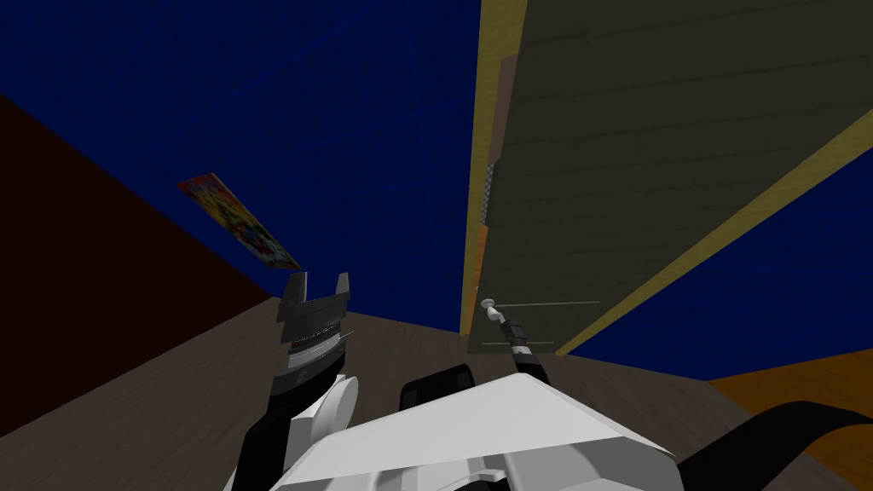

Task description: Pull the door open

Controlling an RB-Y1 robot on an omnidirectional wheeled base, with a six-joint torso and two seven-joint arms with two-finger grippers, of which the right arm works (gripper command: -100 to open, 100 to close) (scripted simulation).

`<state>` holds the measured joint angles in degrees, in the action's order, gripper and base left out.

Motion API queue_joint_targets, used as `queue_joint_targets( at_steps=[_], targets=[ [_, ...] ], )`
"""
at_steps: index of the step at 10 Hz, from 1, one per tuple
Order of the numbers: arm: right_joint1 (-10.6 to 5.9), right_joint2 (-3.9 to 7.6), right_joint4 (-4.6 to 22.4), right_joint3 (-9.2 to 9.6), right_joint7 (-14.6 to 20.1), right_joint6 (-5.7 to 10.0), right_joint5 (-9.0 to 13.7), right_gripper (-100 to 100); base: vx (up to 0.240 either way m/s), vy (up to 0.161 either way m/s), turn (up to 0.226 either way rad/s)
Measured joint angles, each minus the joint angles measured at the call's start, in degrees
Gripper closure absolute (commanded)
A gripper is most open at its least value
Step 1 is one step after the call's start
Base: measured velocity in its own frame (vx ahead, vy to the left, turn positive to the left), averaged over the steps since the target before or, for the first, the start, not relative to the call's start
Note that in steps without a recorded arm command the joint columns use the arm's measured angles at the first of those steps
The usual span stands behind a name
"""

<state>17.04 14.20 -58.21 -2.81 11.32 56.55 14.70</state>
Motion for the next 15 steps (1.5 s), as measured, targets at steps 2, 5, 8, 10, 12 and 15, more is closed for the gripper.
queue_joint_targets(
  at_steps=[2, 5, 8, 10, 12, 15],
  targets=[
    [0.25, 0.42, -0.3, 0.56, 1.2, -0.22, 1.2, 100, -0.033, -0.017, 0.054],
    [0.49, 0.48, -0.8, 2.01, 3.2, -0.44, 3.2, 100, -0.032, -0.009, 0.032],
    [0.56, 0.49, -0.1, 2.74, 4.6, 0.01, 4.1, 100, -0.009, -0.002, -0.004],
    [0.75, 1.31, -0.8, 3.35, 6.1, -0.66, 5.4, 100, -0.024, -0.013, 0.039],
    [1.22, 0.68, -1.7, 3.89, 6.6, -1.00, 6.1, 100, -0.011, -0.014, 0.020],
    [1.13, 0.63, -1.4, 4.03, 6.7, -0.95, 6.2, 100, -0.004, 0.003, 0.017]
  ],
)
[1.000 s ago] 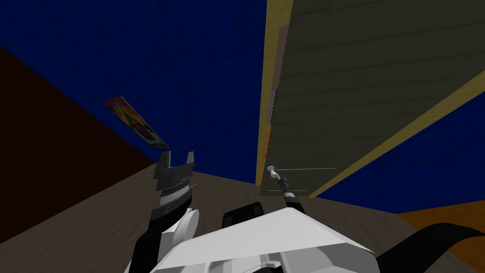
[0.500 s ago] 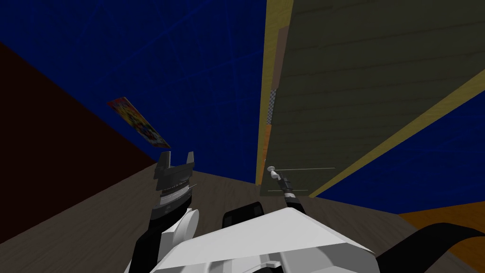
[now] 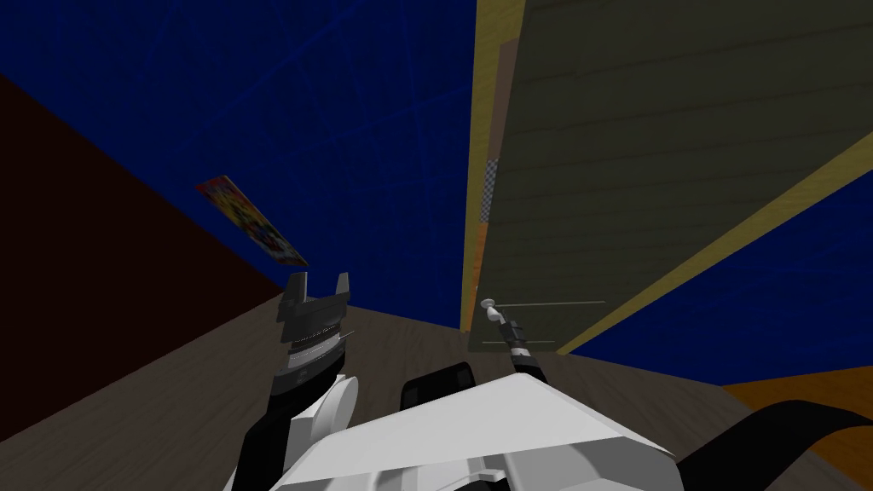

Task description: Pull the door open

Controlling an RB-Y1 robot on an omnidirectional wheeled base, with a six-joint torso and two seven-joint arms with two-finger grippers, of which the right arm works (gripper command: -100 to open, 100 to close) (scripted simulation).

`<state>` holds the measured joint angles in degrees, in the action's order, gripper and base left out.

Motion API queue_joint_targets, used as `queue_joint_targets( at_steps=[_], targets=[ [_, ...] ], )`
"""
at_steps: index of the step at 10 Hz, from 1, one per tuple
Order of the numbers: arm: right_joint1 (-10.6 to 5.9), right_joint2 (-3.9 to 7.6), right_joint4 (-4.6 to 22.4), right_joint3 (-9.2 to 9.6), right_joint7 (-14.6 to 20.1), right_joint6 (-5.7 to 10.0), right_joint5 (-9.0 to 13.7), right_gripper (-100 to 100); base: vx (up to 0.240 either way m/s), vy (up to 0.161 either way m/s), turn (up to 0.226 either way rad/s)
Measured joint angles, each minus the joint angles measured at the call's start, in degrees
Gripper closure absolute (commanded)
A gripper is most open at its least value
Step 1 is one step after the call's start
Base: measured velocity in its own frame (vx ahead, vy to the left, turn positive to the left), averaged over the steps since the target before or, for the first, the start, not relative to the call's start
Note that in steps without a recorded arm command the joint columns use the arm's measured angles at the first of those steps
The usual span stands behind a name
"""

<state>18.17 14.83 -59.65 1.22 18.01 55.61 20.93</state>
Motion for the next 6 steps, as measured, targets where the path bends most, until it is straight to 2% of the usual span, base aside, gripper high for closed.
queue_joint_targets(
  at_steps=[1, 2, 5, 6],
  targets=[
    [-0.50, 0.40, 1.1, 0.64, 1.2, 0.36, 1.1, 100, -0.037, -0.020, 0.052],
    [0.24, 0.72, 0.1, 1.04, 2.3, 0.17, 1.8, 100, -0.030, -0.012, 0.009],
    [-0.16, 0.32, -0.2, 1.26, 2.3, -0.59, 2.1, 100, -0.005, -0.001, 0.000],
    [-0.48, 0.49, 0.6, 1.33, 2.6, -0.18, 2.1, 100, 0.004, 0.014, -0.007]
  ],
)
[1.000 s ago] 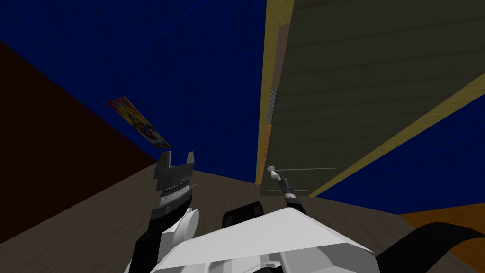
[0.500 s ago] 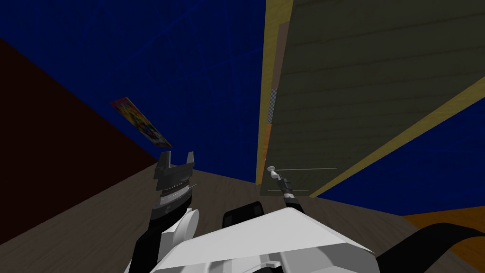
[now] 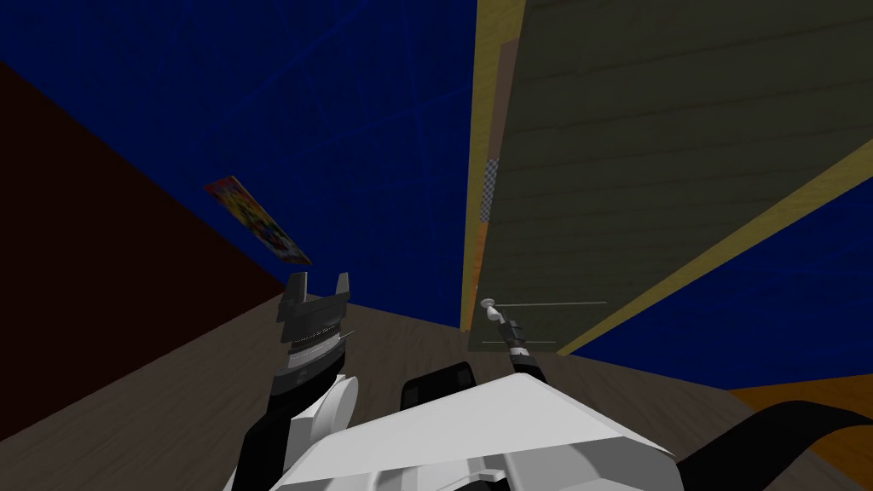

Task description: Pull the door open

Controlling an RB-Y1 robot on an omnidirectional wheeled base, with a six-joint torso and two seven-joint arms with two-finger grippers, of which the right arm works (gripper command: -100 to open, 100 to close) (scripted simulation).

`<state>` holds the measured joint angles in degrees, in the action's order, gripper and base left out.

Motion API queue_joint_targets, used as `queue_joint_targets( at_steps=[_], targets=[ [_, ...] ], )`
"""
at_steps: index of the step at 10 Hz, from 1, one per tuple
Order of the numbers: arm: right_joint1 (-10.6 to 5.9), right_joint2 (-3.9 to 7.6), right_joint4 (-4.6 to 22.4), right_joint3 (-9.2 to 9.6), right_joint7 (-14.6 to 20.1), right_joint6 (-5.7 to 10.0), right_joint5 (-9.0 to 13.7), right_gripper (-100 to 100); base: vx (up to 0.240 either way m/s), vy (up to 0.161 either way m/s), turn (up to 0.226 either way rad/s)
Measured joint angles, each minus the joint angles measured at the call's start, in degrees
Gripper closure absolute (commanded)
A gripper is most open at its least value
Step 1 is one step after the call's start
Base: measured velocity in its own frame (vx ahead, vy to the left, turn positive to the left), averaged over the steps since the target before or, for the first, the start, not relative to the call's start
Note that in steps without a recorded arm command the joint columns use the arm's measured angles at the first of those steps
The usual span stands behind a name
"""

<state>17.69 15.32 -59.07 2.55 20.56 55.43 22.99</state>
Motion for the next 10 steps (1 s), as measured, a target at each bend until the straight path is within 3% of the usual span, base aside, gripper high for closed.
queue_joint_targets(
  at_steps=[1, 2, 3, 4, 7, 10],
  targets=[
    [0.37, 0.23, -0.7, -0.09, 0.1, -0.35, 0.1, 100, 0.005, 0.009, -0.020],
    [-0.13, 0.23, 0.2, -0.07, 0.2, -0.07, 0.1, 100, 0.006, -0.002, 0.025],
    [-0.79, 0.12, 2.1, 0.07, 0.5, 1.15, -0.1, 100, -0.003, 0.002, 0.015],
    [0.22, 0.08, 0.2, -0.05, 0.1, 0.13, 0.1, 100, -0.040, -0.037, 0.089],
    [1.73, 0.42, 0.6, -0.99, 3.1, -1.35, 0.6, 100, -0.047, -0.019, 0.063],
    [1.68, 0.15, 0.7, -1.48, 6.3, -2.06, 0.8, 100, -0.044, -0.007, 0.047]
  ],
)
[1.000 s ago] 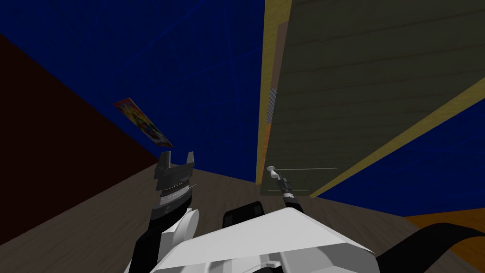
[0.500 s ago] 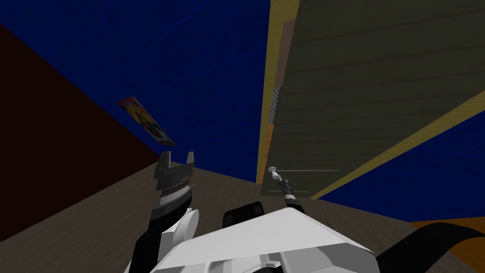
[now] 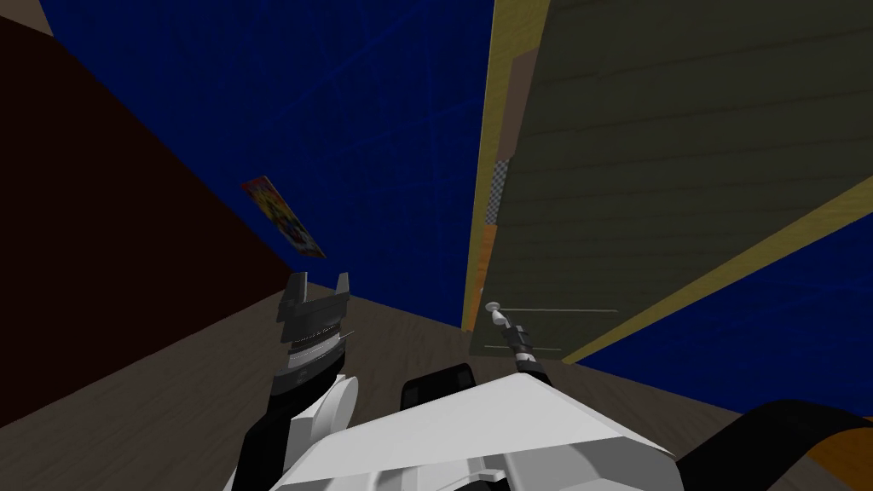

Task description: Pull the door open

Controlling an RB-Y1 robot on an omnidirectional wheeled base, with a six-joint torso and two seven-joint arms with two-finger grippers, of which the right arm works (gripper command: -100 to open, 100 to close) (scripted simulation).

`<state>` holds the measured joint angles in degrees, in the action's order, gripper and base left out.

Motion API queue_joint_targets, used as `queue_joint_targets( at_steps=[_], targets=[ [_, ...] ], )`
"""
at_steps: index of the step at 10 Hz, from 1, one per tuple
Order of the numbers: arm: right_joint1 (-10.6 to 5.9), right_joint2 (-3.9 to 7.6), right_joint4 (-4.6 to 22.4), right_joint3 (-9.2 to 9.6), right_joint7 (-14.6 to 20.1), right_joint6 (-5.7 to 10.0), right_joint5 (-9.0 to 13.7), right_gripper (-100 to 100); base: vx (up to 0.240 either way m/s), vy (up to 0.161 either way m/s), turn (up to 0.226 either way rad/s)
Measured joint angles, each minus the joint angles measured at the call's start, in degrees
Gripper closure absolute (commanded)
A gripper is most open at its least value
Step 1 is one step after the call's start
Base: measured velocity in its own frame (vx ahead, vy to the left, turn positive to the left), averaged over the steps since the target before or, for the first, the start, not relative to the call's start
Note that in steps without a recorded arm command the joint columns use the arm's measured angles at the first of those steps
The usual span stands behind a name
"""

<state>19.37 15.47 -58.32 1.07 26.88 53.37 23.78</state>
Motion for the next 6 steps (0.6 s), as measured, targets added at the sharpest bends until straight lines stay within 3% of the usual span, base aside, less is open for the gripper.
queue_joint_targets(
  at_steps=[3, 4, 6],
  targets=[
    [0.11, -0.05, 0.5, 0.13, 0.4, 0.40, -0.1, 100, -0.009, 0.004, 0.033],
    [0.25, -0.05, 0.7, 0.01, 1.3, 0.56, 0.0, 100, -0.057, -0.011, 0.148],
    [0.17, -0.11, 1.1, -0.20, 3.8, 0.49, 0.1, 100, -0.028, -0.009, 0.022]
  ],
)
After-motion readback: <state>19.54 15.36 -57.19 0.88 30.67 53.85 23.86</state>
